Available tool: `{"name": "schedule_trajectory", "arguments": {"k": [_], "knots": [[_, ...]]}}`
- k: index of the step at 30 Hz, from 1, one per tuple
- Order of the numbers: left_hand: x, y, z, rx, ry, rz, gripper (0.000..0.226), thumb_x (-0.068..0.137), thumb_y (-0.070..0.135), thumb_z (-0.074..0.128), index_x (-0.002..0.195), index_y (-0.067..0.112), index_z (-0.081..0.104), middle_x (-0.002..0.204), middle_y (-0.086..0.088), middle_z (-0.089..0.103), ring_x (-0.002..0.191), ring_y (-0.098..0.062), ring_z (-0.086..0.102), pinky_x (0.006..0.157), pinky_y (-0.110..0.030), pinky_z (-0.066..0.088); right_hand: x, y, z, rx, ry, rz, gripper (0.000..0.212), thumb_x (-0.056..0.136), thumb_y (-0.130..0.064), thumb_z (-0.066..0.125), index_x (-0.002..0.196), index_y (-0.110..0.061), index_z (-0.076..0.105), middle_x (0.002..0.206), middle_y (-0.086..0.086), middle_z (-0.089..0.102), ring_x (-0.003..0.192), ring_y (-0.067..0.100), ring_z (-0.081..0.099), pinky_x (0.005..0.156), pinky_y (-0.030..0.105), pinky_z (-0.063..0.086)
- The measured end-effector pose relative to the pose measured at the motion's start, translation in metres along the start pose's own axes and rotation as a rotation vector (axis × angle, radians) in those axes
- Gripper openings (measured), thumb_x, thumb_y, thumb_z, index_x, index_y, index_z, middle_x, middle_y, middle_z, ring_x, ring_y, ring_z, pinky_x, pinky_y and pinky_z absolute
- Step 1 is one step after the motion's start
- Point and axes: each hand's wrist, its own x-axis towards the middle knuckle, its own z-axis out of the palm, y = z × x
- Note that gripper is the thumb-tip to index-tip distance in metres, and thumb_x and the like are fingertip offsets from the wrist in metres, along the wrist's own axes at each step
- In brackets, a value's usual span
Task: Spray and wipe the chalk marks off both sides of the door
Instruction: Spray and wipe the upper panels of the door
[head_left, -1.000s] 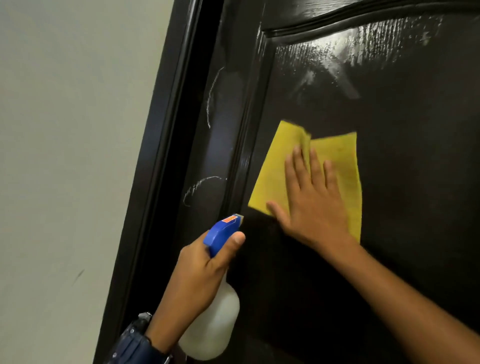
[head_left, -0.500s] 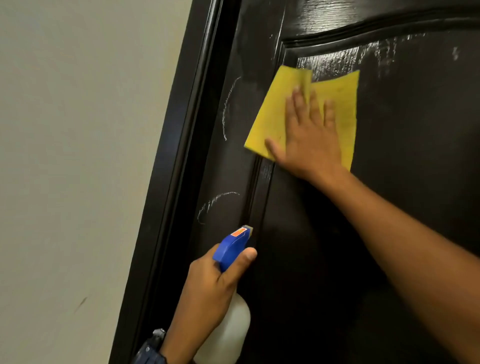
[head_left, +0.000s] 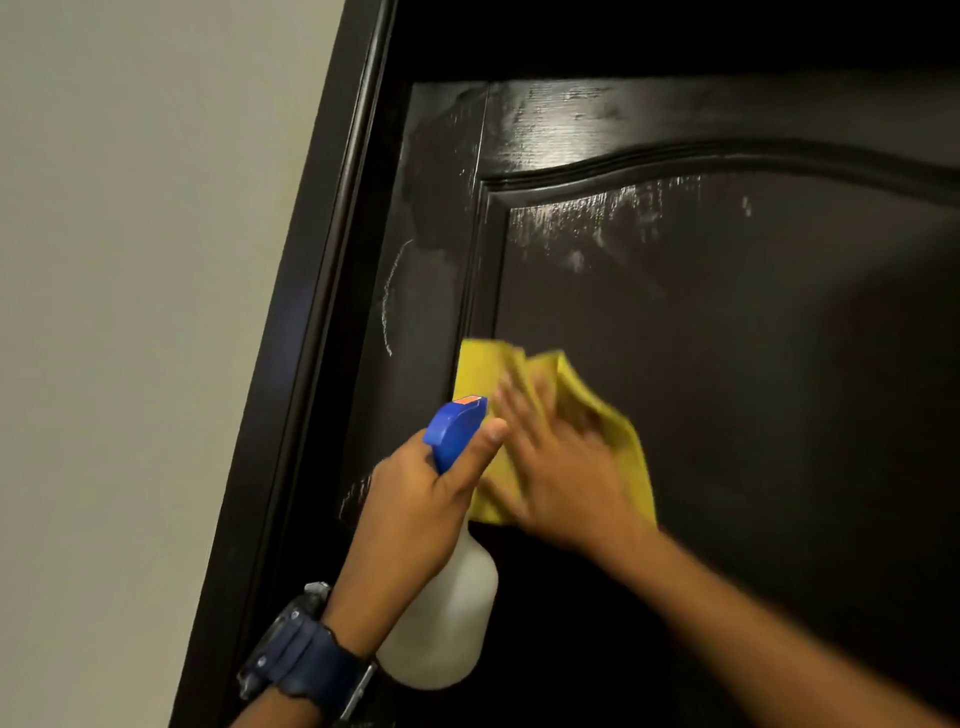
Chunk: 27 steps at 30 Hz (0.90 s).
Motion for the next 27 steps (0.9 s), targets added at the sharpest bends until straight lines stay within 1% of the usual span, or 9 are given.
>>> {"name": "schedule_trajectory", "arguments": {"k": [2, 4, 5, 10, 13, 16, 19, 22, 27], "knots": [[0.013, 0.003, 0.004, 0.016, 0.019, -0.007, 0.086, 0.066, 0.085, 0.045, 0.078, 0.002, 0.066, 0.074, -0.017, 0.068, 0.069, -0.028, 0.064, 0.068, -0.037, 0.051, 0.088, 0.052, -0.037, -0.093, 0.027, 0.158, 0.09, 0.09, -0.073, 0.015, 0.162, -0.019, 0.011, 0.169, 0.0, 0.003, 0.155, 0.031, 0.006, 0.119, 0.055, 0.024], [0.022, 0.007, 0.008, 0.007, 0.042, -0.007, 0.084, 0.066, 0.084, 0.045, 0.078, 0.004, 0.066, 0.073, -0.015, 0.069, 0.065, -0.022, 0.064, 0.061, -0.028, 0.048, 0.143, 0.089, -0.063, -0.13, 0.059, 0.269, 0.089, 0.092, -0.075, 0.016, 0.162, -0.019, 0.007, 0.169, -0.001, 0.002, 0.155, 0.031, -0.007, 0.123, 0.057, -0.002], [0.026, 0.007, 0.01, -0.006, 0.043, -0.003, 0.084, 0.067, 0.083, 0.045, 0.078, 0.003, 0.066, 0.073, -0.015, 0.069, 0.062, -0.02, 0.063, 0.058, -0.026, 0.046, 0.157, 0.098, -0.066, -0.131, 0.064, 0.291, 0.089, 0.093, -0.075, 0.017, 0.162, -0.019, 0.006, 0.17, -0.001, 0.0, 0.155, 0.03, -0.009, 0.123, 0.057, -0.007], [0.036, 0.008, 0.007, -0.042, 0.011, -0.027, 0.078, 0.071, 0.082, 0.045, 0.075, 0.007, 0.068, 0.059, 0.002, 0.066, 0.054, -0.006, 0.059, 0.063, -0.03, 0.047, 0.123, 0.082, -0.054, -0.119, 0.115, 0.282, 0.088, 0.095, -0.071, 0.02, 0.162, -0.016, 0.006, 0.169, 0.001, -0.001, 0.155, 0.028, -0.008, 0.124, 0.052, -0.003], [0.033, 0.008, 0.004, -0.02, 0.044, 0.008, 0.078, 0.067, 0.085, 0.044, 0.076, 0.011, 0.067, 0.066, -0.004, 0.068, 0.058, -0.012, 0.061, 0.063, -0.034, 0.049, 0.056, 0.061, -0.039, -0.133, 0.049, 0.171, 0.09, 0.094, -0.072, 0.02, 0.161, -0.013, 0.005, 0.169, 0.004, -0.003, 0.155, 0.029, -0.007, 0.125, 0.052, 0.001], [0.021, 0.013, 0.017, 0.06, 0.074, 0.079, 0.078, 0.066, 0.086, 0.044, 0.094, 0.017, 0.069, 0.074, -0.005, 0.068, 0.069, -0.019, 0.064, 0.068, -0.038, 0.05, 0.024, 0.063, -0.033, -0.122, -0.052, 0.032, 0.092, 0.093, -0.075, 0.018, 0.162, -0.016, 0.005, 0.169, -0.001, -0.004, 0.155, 0.025, -0.006, 0.123, 0.048, 0.008], [0.014, 0.024, 0.041, 0.062, 0.049, 0.081, 0.084, 0.063, 0.089, 0.04, 0.106, 0.023, 0.07, 0.071, 0.002, 0.065, 0.071, -0.01, 0.063, 0.068, -0.03, 0.048, 0.075, 0.092, -0.058, -0.155, -0.035, 0.021, 0.094, 0.088, -0.078, 0.015, 0.162, -0.02, 0.01, 0.169, -0.004, 0.003, 0.156, 0.025, 0.001, 0.123, 0.052, 0.007], [0.015, 0.035, 0.061, 0.001, 0.015, 0.035, 0.079, 0.062, 0.088, 0.04, 0.089, 0.02, 0.069, 0.065, -0.002, 0.064, 0.064, -0.011, 0.061, 0.061, -0.023, 0.045, 0.133, 0.124, -0.081, -0.161, -0.028, 0.135, 0.09, 0.092, -0.077, 0.018, 0.162, -0.023, 0.0, 0.169, -0.006, -0.008, 0.155, 0.023, -0.012, 0.123, 0.052, -0.008], [0.023, 0.051, 0.082, -0.058, 0.044, -0.008, 0.075, 0.061, 0.084, 0.042, 0.069, 0.013, 0.067, 0.05, 0.002, 0.054, 0.049, -0.005, 0.053, 0.048, -0.016, 0.039, 0.156, 0.125, -0.086, -0.122, 0.018, 0.198, 0.089, 0.095, -0.075, 0.021, 0.162, -0.02, -0.001, 0.169, -0.004, -0.008, 0.154, 0.023, -0.016, 0.122, 0.054, -0.011]]}}
